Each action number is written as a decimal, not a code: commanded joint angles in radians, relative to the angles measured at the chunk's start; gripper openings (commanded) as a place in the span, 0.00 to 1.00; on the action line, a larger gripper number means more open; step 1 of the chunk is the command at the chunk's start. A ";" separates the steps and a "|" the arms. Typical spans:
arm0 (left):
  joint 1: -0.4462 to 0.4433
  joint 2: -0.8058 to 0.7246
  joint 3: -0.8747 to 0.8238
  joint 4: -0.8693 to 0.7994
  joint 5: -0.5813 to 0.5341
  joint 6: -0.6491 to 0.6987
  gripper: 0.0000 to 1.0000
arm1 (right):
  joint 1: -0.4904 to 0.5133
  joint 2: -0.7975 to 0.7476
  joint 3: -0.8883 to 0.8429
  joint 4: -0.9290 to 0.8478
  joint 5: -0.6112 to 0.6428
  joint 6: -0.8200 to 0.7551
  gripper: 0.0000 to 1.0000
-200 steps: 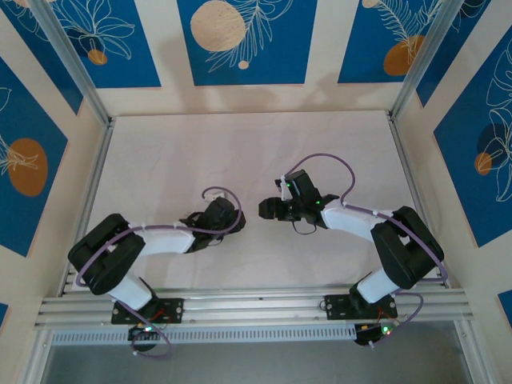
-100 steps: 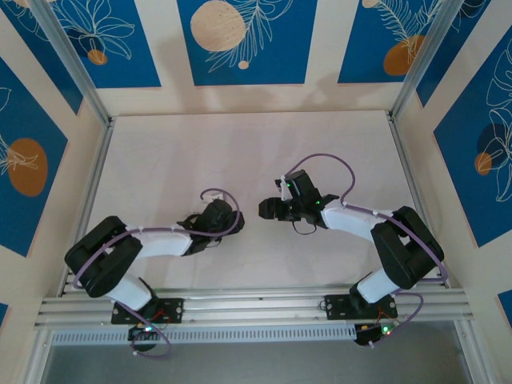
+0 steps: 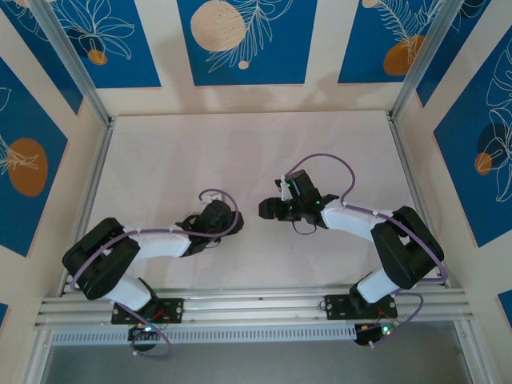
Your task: Put the keys on the keyring
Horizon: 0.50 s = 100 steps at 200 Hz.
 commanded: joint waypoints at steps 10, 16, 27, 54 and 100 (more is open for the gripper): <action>0.006 0.027 0.025 -0.043 -0.017 -0.014 0.46 | -0.004 -0.007 0.005 -0.004 -0.018 0.002 0.61; 0.006 0.030 0.026 -0.044 -0.018 -0.015 0.46 | -0.004 -0.006 0.003 -0.004 -0.017 0.002 0.61; 0.008 0.033 0.029 -0.044 -0.020 -0.011 0.46 | -0.004 -0.006 0.002 -0.004 -0.017 0.002 0.61; 0.010 0.050 0.047 -0.049 -0.023 -0.001 0.46 | -0.005 -0.007 -0.001 -0.003 -0.019 0.002 0.61; 0.011 0.090 0.091 -0.025 -0.002 0.032 0.46 | -0.007 -0.016 -0.007 -0.004 -0.016 0.002 0.61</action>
